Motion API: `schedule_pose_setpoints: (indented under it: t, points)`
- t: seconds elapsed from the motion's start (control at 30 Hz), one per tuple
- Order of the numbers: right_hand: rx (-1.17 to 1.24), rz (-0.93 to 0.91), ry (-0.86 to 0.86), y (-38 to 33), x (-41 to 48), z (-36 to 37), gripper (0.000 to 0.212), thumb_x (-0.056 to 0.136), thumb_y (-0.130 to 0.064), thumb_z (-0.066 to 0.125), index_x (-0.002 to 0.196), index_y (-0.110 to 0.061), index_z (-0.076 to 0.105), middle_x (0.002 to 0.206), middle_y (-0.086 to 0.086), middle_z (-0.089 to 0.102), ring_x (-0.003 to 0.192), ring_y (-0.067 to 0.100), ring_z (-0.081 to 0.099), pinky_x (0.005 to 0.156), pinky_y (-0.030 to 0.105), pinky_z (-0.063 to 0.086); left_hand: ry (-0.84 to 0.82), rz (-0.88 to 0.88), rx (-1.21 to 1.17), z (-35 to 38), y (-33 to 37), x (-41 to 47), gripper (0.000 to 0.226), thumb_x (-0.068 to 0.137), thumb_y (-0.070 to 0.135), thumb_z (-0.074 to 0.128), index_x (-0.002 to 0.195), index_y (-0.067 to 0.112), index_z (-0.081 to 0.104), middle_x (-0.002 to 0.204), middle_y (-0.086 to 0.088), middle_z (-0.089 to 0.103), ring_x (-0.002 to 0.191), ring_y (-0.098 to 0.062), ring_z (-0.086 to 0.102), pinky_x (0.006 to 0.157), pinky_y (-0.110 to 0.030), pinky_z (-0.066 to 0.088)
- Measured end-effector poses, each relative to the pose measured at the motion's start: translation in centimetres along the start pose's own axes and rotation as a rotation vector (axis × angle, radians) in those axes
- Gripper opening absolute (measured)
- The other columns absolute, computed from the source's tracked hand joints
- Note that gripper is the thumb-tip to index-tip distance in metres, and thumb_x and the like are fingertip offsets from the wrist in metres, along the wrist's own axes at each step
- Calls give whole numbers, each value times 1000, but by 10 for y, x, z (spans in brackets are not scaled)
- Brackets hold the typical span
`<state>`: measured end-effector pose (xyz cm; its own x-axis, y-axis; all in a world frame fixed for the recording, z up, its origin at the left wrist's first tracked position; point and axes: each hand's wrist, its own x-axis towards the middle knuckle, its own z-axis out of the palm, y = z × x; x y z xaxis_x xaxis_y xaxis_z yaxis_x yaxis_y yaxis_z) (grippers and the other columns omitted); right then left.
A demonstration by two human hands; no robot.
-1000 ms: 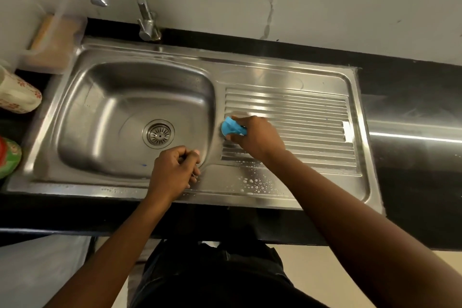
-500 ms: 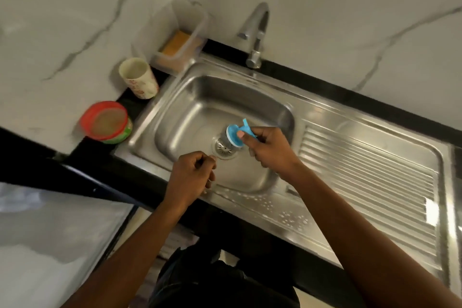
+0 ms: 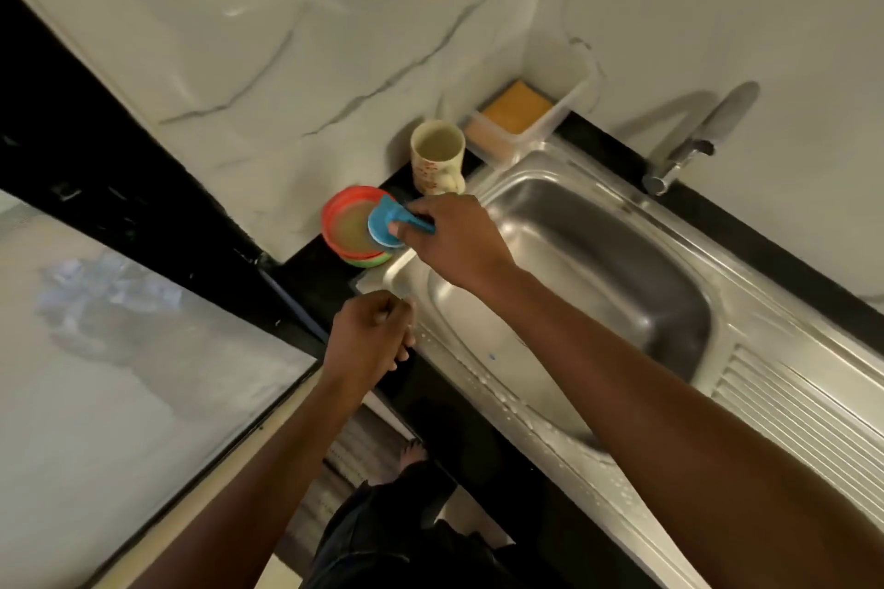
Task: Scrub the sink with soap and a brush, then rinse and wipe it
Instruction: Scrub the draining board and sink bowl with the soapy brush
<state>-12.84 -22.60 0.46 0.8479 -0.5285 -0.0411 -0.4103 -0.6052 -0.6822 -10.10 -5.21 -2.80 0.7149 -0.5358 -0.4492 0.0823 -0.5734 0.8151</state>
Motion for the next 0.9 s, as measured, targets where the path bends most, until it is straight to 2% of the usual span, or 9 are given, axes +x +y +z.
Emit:
schedule_pose_setpoints:
  t: [0.1, 0.2, 0.47, 0.57, 0.63, 0.8, 0.9]
  points:
    - [-178, -58, -56, -11, 24, 19, 40, 98, -49, 60, 134, -32, 67, 118, -7, 70, 106, 15, 63, 82, 35, 50, 20, -21, -24, -12, -5, 9, 31, 104, 28, 62, 79, 13, 72, 68, -5, 73, 57, -15, 67, 57, -31, 55]
    - [-274, -100, -79, -13, 42, 34, 41, 99, -47, 60, 137, -33, 65, 127, -4, 68, 114, 19, 62, 87, 35, 50, 32, -27, -20, -18, -7, 14, 31, 104, 29, 63, 79, 14, 72, 69, -6, 73, 57, -15, 67, 57, -30, 55]
    - [-379, -103, -152, -10, 66, 56, 42, 99, -51, 58, 137, -34, 64, 124, 0, 68, 109, 23, 65, 85, 37, 54, 38, -56, -23, -26, -13, 20, 29, 104, 27, 63, 80, 14, 72, 67, -4, 73, 57, -14, 66, 58, -32, 56]
    - [-320, -66, -140, -8, 67, 54, 42, 99, -50, 60, 135, -30, 66, 120, -2, 68, 105, 21, 66, 84, 38, 57, 26, -49, -19, -26, -12, 22, 29, 104, 27, 63, 80, 14, 72, 67, -4, 73, 57, -14, 66, 59, -32, 57]
    - [-231, -24, -108, -7, 66, 46, 41, 98, -48, 62, 134, -31, 67, 118, -5, 68, 102, 18, 65, 79, 34, 54, 12, -35, -15, -25, -10, 24, 31, 104, 28, 63, 78, 13, 71, 67, -4, 72, 58, -15, 67, 60, -32, 57]
    - [-109, 39, -38, -8, 41, 8, 28, 95, -52, 62, 114, -36, 73, 87, -14, 64, 80, 9, 61, 65, 31, 45, -54, 0, -4, -16, -2, 26, 29, 104, 26, 62, 79, 11, 70, 67, -6, 72, 57, -16, 66, 58, -30, 56]
    - [-83, 93, 4, 5, 6, -26, 32, 91, -60, 61, 113, -40, 72, 85, -16, 65, 78, 6, 62, 63, 30, 44, -120, 53, 35, 3, 9, 23, 30, 104, 25, 61, 80, 7, 68, 66, -9, 72, 54, -15, 65, 55, -28, 54]
